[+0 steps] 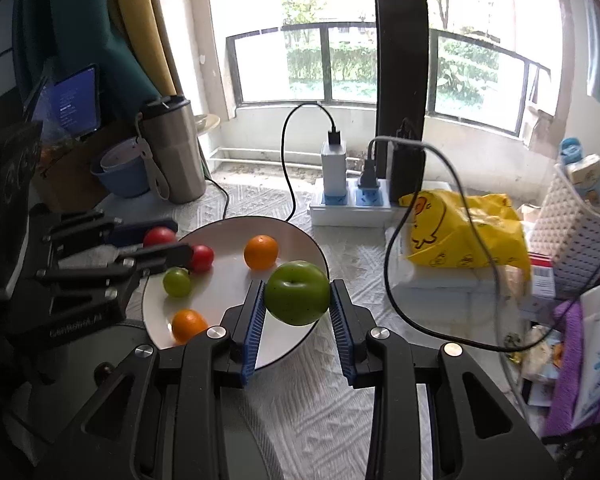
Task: Organize fruits
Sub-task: 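Carry the green apple and red tomato over the white plate with both tools, then open both tools to release the apple and tomato onto the plate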
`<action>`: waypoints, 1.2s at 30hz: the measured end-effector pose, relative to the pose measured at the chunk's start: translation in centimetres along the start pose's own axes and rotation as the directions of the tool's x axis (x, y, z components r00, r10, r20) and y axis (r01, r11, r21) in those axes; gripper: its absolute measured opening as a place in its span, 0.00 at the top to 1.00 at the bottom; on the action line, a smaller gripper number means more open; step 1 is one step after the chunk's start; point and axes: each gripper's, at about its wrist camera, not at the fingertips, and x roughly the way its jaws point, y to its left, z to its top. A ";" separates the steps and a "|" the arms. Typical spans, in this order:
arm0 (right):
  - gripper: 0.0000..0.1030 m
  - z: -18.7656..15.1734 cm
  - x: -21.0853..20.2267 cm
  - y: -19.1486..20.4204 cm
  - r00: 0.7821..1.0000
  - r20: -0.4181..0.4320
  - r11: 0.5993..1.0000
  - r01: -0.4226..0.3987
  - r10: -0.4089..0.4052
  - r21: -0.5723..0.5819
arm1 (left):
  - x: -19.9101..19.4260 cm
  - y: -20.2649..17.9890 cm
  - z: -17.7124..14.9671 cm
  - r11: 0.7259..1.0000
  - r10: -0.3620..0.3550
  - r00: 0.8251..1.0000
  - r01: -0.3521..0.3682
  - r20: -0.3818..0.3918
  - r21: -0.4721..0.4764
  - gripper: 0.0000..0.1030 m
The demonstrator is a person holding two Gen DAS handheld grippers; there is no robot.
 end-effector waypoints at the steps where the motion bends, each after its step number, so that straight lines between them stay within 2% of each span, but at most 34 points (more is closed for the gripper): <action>1: 0.67 0.0 0.5 0.0 1.000 -0.007 1.000 -0.004 0.004 0.002 | 0.5 0.3 0.2 1.000 0.003 1.000 -0.003 -0.001 0.001 0.72; 6: 0.66 0.7 2.7 0.3 1.000 -0.031 1.000 -0.004 0.004 0.004 | 2.8 2.2 0.9 0.998 -0.043 0.999 0.041 -0.033 -0.049 0.72; 13: 0.66 1.5 6.0 0.1 0.998 -0.065 0.999 0.027 -0.024 0.046 | 5.2 3.7 1.0 0.995 -0.071 0.994 0.065 -0.087 -0.075 0.72; 18: 0.66 1.3 7.6 0.5 0.996 -0.090 0.999 0.027 -0.023 0.046 | 6.0 4.3 1.0 0.993 -0.083 0.992 0.074 -0.096 -0.093 0.72; 24: 0.66 1.1 8.4 0.4 0.994 -0.103 0.998 0.040 -0.035 0.044 | 6.7 4.3 0.7 0.990 -0.105 0.986 0.092 -0.126 -0.109 0.71; 36: 0.66 1.1 8.3 0.6 0.993 -0.108 0.997 0.057 -0.051 0.050 | 5.8 4.4 1.0 0.989 -0.093 0.989 0.078 -0.117 -0.124 0.69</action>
